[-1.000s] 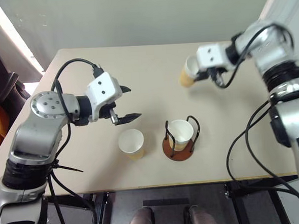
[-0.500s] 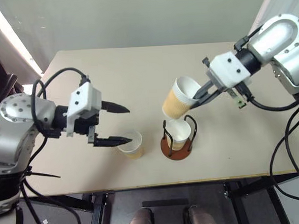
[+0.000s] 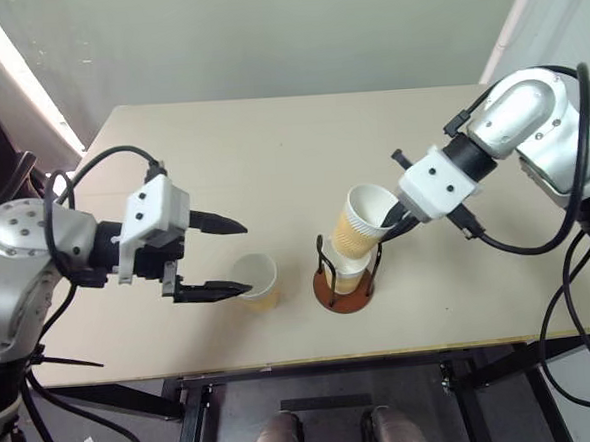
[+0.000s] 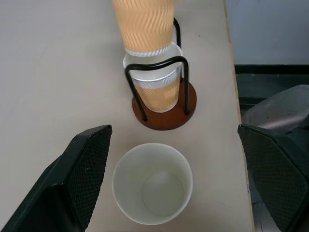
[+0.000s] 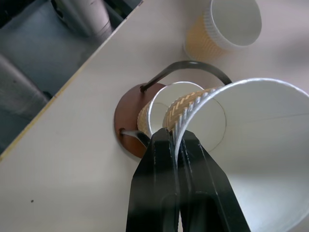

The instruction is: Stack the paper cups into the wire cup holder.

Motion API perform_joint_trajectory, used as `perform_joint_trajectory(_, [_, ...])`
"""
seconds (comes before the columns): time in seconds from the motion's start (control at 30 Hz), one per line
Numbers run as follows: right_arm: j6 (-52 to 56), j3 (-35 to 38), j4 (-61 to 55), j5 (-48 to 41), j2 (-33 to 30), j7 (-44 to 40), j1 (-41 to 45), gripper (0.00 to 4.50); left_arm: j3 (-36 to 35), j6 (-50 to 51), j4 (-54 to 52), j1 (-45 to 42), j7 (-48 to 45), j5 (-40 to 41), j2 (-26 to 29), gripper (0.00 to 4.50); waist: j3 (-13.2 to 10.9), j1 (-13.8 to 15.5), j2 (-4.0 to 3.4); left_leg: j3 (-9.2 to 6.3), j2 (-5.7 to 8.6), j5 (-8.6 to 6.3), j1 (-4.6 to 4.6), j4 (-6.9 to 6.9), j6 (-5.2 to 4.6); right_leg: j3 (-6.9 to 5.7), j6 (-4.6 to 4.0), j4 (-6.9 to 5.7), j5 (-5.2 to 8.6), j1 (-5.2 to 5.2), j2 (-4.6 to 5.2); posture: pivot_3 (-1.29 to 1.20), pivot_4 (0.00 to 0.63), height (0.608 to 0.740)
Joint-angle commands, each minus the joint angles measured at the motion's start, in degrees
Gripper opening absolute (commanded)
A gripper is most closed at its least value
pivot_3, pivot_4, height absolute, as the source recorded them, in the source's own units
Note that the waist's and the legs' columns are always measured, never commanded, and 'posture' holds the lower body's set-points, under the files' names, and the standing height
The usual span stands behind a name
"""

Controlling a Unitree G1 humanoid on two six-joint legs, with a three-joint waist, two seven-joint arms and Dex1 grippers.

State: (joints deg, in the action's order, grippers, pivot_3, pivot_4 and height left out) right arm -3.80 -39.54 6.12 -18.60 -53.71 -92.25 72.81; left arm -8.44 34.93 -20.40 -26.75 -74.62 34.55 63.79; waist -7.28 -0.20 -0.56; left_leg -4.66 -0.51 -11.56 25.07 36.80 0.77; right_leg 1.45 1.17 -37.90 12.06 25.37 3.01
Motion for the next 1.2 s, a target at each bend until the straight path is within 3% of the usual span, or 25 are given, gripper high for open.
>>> perform_joint_trajectory(0.03, [-0.2,-0.3,-1.5,0.1,-0.1,-0.2,0.5,0.06,-3.1,0.2,-1.5,1.0,0.5,0.8,1.5,4.5,0.0,0.0,0.0,0.0,0.0,-0.01,0.0,-0.01,0.01,0.0,-0.02,0.0,0.01,0.0,0.0,0.0,0.15,0.74])
perform_joint_trajectory(0.1, [0.0,-0.7,-1.7,0.1,-0.1,-0.2,0.8,0.06,-3.5,0.1,-1.6,1.5,0.6,0.9,1.8,4.5,0.0,0.0,0.0,0.01,0.0,-0.02,0.01,-0.05,0.02,0.0,-0.04,0.02,0.03,0.0,0.0,0.0,0.15,0.74])
perform_joint_trajectory(0.23, [0.3,-0.6,-1.5,0.5,0.4,-0.2,1.2,0.92,-3.5,-0.7,-0.5,1.1,1.3,-0.3,2.0,4.5,0.0,0.0,0.0,0.02,0.0,-0.03,0.01,-0.07,0.04,0.0,-0.06,0.03,0.05,0.0,0.0,0.0,0.15,0.74])
perform_joint_trajectory(0.4, [1.9,0.5,-1.9,0.3,0.9,-0.2,1.5,2.65,-0.5,-4.0,5.4,-3.1,2.1,-4.8,2.0,4.5,0.0,0.0,0.0,0.01,0.0,-0.02,-0.02,-0.08,0.05,0.0,-0.07,0.0,0.05,0.0,0.0,0.0,0.15,0.74])
perform_joint_trajectory(0.57, [12.8,10.5,-1.6,-2.3,1.8,2.1,-1.5,4.44,6.6,-9.4,14.8,-12.6,-2.4,-9.7,0.1,4.5,0.0,0.2,0.03,0.02,0.0,-0.01,0.0,-0.06,0.06,0.02,-0.08,0.01,0.05,0.01,0.01,0.0,0.15,0.74])
perform_joint_trajectory(0.8, [34.6,26.7,-17.8,-14.7,3.9,17.5,-13.0,4.48,21.7,-16.9,28.6,-22.1,-13.1,-19.5,-7.0,4.5,0.1,0.1,0.24,0.08,0.04,-0.09,0.14,-0.06,0.07,0.05,-0.04,0.14,0.07,0.05,0.03,0.0,0.15,0.74])
perform_joint_trajectory(1.13, [44.7,32.3,-27.4,-15.1,4.0,25.9,-18.8,4.48,31.3,-29.3,48.4,-29.8,-16.3,-32.8,-16.7,4.5,0.0,0.3,0.25,0.0,-0.03,-0.08,0.27,0.21,0.01,-0.01,0.47,0.2,-0.06,-0.01,0.01,0.0,0.15,0.74])
perform_joint_trajectory(1.2, [45.7,32.8,-28.5,-15.1,3.6,26.5,-19.4,4.5,31.1,-30.0,50.2,-31.4,-16.9,-32.9,-18.5,4.1,0.0,0.4,0.25,0.0,-0.01,-0.09,0.29,0.26,-0.01,-0.01,0.5,0.23,-0.08,-0.03,0.01,0.0,0.15,0.74])
